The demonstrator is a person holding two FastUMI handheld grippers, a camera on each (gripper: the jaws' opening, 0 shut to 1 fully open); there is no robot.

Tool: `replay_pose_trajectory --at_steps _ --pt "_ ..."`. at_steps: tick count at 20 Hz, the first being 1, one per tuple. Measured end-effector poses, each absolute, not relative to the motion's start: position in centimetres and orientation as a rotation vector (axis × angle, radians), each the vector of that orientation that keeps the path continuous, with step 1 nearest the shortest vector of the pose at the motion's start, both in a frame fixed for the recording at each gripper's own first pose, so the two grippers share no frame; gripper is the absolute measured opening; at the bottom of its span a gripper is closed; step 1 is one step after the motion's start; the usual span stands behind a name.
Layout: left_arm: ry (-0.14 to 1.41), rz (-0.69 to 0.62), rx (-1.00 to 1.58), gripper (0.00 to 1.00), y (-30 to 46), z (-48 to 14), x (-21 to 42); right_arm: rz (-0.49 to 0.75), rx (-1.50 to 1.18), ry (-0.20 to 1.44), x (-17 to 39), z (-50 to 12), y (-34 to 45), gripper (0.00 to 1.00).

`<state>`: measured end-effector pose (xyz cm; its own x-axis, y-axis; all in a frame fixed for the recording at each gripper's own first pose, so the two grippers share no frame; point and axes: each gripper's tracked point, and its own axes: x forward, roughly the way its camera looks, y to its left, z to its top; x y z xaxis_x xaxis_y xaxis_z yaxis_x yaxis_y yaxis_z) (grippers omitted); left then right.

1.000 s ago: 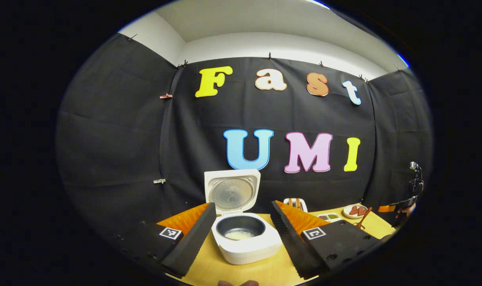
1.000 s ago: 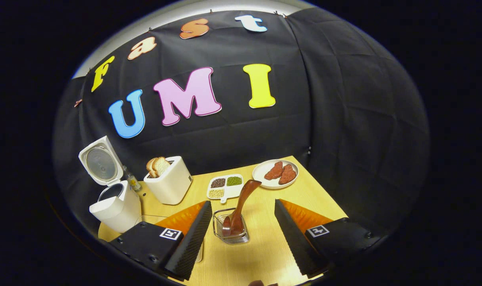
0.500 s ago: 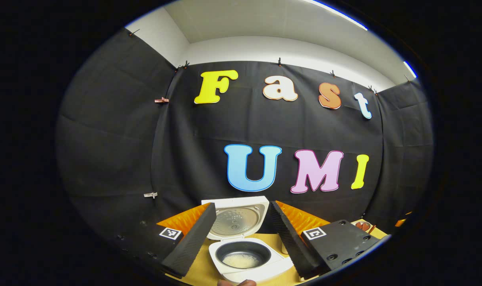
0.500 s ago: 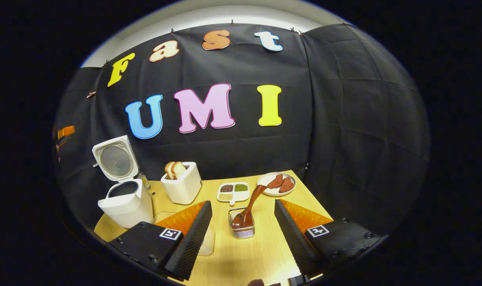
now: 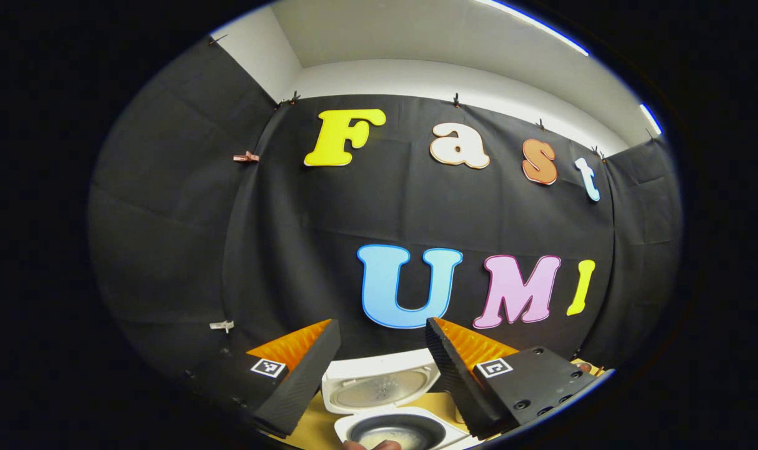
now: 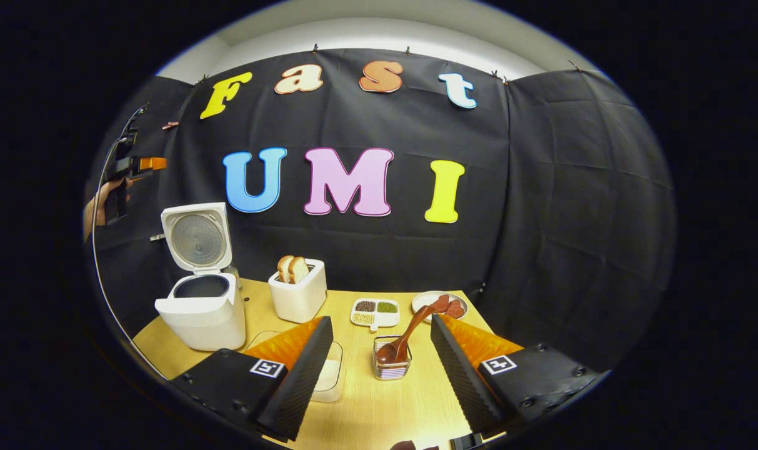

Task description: Close the left gripper, press the button to open the rice cooker; take a wooden spoon from the chopstick holder with the right hand, scoop a spoonful of rice and pour it into the rice cooker, then put the wooden spoon back into the chopstick holder.

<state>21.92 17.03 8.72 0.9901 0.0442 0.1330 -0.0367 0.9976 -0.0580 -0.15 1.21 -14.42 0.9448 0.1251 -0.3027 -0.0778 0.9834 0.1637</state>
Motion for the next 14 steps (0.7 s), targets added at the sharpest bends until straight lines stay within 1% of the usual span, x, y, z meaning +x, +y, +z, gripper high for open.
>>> replay_pose_trajectory --at_steps 3,6,10,14 --pt "-0.165 0.026 -0.028 0.95 18.0 8.1 26.0 0.065 0.141 0.333 -1.0 -14.8 0.9 0.98" --pt "-0.138 0.028 -0.030 0.95 18.5 5.3 30.4 0.027 0.123 0.361 -2.3 -15.5 0.3 0.98" --pt "-0.053 0.053 -0.008 0.95 18.5 0.3 35.8 -0.022 0.141 0.387 -4.3 -15.9 -0.7 0.98" --pt "0.059 0.064 0.039 0.95 17.4 -3.7 38.3 -0.063 0.156 0.400 -5.5 -16.3 -2.0 0.98"
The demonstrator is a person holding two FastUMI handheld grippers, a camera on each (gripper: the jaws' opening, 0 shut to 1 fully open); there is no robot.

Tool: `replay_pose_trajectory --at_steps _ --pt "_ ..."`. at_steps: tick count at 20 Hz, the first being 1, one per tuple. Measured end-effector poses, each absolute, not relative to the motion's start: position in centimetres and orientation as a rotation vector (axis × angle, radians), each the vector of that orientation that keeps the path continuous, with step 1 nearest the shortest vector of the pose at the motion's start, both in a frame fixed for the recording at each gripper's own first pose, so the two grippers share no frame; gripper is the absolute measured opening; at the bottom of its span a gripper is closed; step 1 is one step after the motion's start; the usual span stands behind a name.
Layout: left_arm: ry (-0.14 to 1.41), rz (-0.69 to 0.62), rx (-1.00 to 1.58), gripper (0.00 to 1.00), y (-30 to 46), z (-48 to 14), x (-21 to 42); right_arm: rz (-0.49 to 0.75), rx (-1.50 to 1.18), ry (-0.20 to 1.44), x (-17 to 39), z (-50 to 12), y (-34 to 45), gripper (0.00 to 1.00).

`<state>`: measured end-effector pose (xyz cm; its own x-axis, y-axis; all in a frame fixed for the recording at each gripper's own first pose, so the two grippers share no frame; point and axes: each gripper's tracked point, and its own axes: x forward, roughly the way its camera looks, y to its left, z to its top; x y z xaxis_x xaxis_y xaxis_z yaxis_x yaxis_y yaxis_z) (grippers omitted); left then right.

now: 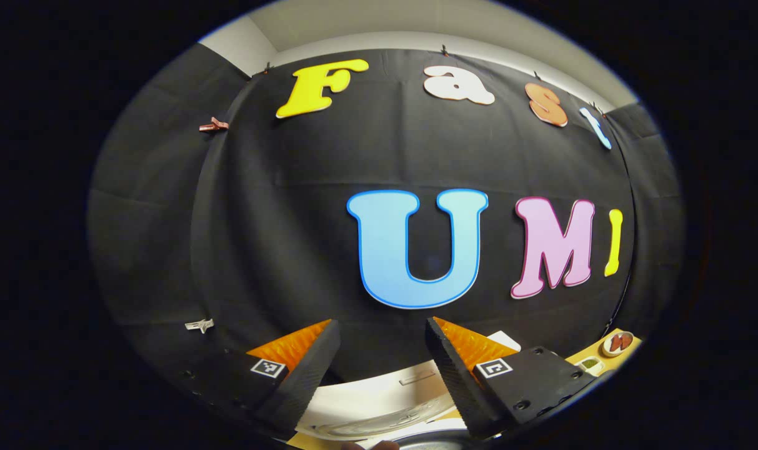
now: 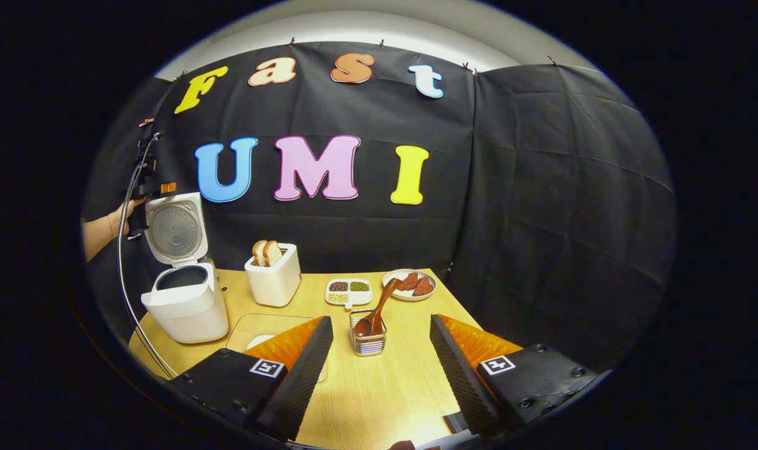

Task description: Close the left gripper, press the button to open the rice cooker; take a wooden spoon from the chopstick holder with the right hand, scoop a spoonful of rice and pour it into the rice cooker, then put the wooden spoon back into the chopstick holder.

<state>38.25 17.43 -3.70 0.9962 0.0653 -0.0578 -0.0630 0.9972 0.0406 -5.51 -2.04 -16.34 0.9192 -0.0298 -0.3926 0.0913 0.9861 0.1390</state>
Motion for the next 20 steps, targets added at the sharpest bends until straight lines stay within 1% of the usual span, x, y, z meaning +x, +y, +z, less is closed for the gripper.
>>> replay_pose_trajectory --at_steps 1,2,3,6,12,15,20 --pt "0.097 0.067 0.030 0.95 17.0 -4.8 38.4 -0.073 0.168 0.399 -5.6 -16.2 -2.4 0.97" --pt "0.098 0.085 0.004 0.95 16.9 -5.0 38.1 -0.077 0.184 0.398 -5.6 -16.1 -2.5 0.98" --pt "0.097 0.084 -0.007 0.98 16.8 -4.6 37.9 -0.077 0.198 0.404 -5.8 -16.3 -2.6 0.97" --pt "0.127 0.079 -0.008 0.98 15.8 -5.3 36.2 -0.082 0.223 0.435 -5.9 -17.6 -3.0 0.98" --pt "0.168 0.055 -0.041 0.97 12.6 -7.2 30.4 -0.007 0.226 0.438 -5.0 -17.5 -1.9 0.97" --pt "0.199 0.064 -0.072 0.97 10.7 -9.6 26.6 0.014 0.174 0.429 -4.0 -17.4 -2.2 0.97" --pt "0.268 0.074 -0.104 0.98 7.9 -15.6 21.8 0.064 0.143 0.426 -3.3 -17.5 -1.6 0.98"
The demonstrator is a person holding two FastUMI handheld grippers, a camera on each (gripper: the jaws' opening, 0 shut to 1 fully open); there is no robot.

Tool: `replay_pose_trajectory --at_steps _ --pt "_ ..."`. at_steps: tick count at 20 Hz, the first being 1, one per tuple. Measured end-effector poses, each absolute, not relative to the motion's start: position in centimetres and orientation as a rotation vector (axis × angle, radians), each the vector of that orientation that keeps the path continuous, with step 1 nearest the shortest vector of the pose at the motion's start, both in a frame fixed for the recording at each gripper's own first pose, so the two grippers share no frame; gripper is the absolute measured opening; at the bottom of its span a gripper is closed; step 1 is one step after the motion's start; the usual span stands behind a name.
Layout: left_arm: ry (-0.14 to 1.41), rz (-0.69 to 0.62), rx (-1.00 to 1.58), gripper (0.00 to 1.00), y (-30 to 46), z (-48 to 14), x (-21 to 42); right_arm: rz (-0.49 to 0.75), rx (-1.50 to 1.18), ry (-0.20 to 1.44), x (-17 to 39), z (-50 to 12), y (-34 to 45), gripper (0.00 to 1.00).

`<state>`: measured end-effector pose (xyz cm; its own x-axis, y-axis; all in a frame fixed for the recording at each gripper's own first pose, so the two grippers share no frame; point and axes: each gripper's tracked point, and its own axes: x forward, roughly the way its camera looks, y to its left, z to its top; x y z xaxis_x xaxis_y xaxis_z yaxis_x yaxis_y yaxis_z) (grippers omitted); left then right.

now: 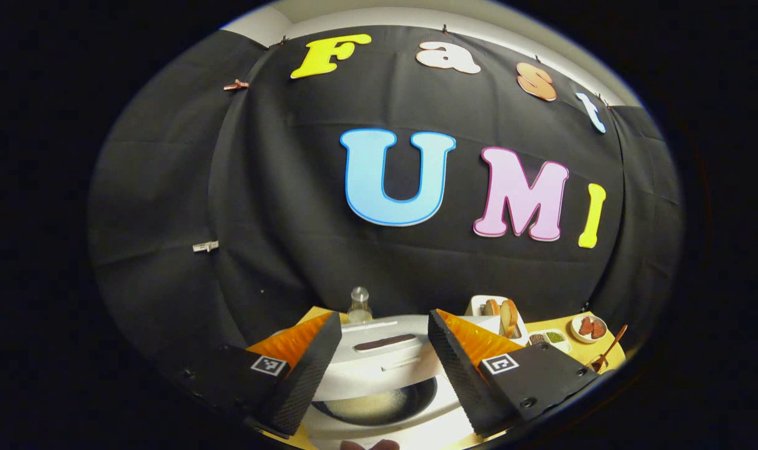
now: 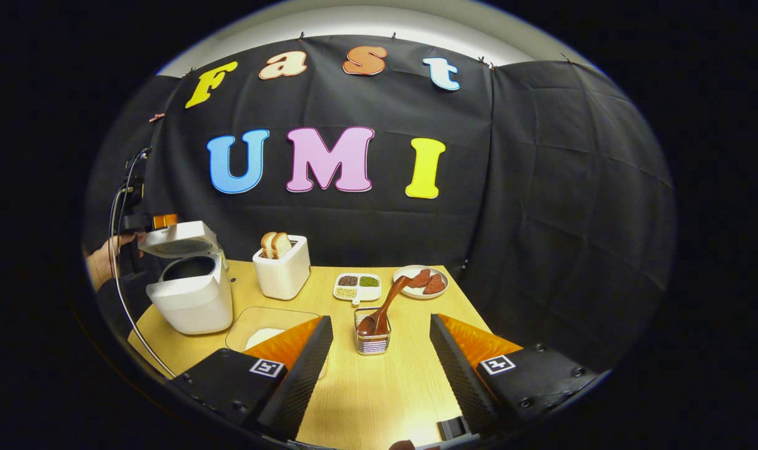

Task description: Close the left gripper, press the button to open the rice cooker; take a wooden spoon from the chopstick holder with the right hand, scoop a spoonful of rice and pour it into the rice cooker, then put the wooden spoon back into the chopstick holder.

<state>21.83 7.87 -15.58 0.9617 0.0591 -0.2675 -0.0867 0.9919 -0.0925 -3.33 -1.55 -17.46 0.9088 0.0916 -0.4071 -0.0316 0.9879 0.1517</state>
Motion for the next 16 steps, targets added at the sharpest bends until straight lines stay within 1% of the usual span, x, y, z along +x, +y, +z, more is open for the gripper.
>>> replay_pose_trajectory --at_steps 4,6,9,13,16 --pt "0.334 0.072 -0.145 0.98 6.6 -19.7 19.7 0.080 0.119 0.435 -3.8 -18.2 -1.9 0.98" --pt "0.340 0.075 -0.146 0.95 6.4 -20.7 19.3 0.081 0.122 0.432 -3.9 -18.1 -2.2 0.97" --pt "0.349 0.090 -0.160 0.96 6.1 -21.5 18.8 0.072 0.128 0.431 -4.3 -18.3 -2.8 0.98" --pt "0.395 0.114 -0.077 0.98 5.4 -23.5 18.4 0.069 0.138 0.443 -5.0 -18.9 -3.0 0.97" --pt "0.435 0.139 -0.035 0.98 4.9 -25.2 18.0 0.069 0.146 0.446 -5.4 -19.0 -3.2 0.98"
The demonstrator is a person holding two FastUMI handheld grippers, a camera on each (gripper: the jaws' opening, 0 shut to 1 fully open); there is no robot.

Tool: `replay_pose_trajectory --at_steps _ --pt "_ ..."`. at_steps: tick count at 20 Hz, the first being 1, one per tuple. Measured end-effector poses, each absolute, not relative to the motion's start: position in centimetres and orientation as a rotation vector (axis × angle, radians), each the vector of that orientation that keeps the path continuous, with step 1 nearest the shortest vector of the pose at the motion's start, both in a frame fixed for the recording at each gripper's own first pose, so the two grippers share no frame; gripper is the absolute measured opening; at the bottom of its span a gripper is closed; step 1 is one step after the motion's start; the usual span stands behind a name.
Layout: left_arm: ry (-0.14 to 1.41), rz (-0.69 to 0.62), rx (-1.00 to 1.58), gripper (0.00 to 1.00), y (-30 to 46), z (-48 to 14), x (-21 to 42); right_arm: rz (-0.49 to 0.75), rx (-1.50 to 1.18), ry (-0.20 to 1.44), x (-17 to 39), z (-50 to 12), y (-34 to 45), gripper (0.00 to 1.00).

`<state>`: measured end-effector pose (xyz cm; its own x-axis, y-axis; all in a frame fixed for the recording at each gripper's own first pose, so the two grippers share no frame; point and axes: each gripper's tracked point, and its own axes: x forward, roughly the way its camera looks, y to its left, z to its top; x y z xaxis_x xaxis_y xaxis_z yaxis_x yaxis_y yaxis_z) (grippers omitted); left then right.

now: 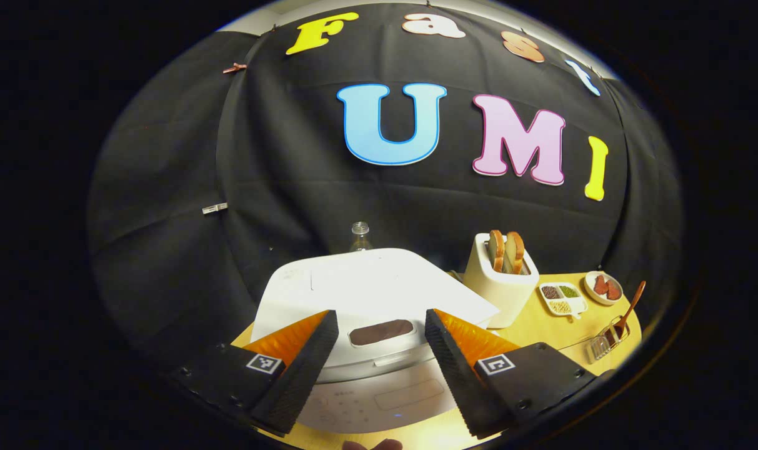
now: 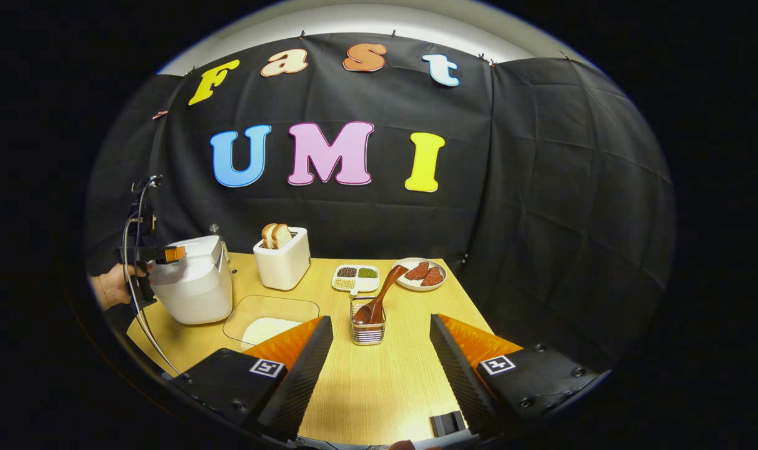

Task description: Close the left gripper, press the button to open the rice cooker; take a wooden spoon from the chopstick holder with the right hand, scoop a spoonful of rice and pour it into the rice cooker, then put the wooden spoon back into the chopstick holder.

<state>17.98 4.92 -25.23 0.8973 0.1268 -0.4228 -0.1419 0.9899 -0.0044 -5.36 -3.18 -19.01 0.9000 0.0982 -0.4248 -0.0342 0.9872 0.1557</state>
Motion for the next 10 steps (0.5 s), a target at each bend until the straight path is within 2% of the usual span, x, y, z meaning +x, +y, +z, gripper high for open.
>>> replay_pose_trajectory --at_steps 5,10 --pt "0.495 0.164 -0.019 0.99 4.5 -27.1 17.4 0.081 0.142 0.444 -5.4 -19.0 -2.8 0.98" --pt "0.493 0.187 -0.029 1.00 4.2 -27.6 17.5 0.097 0.147 0.454 -5.3 -19.2 -1.8 0.97"
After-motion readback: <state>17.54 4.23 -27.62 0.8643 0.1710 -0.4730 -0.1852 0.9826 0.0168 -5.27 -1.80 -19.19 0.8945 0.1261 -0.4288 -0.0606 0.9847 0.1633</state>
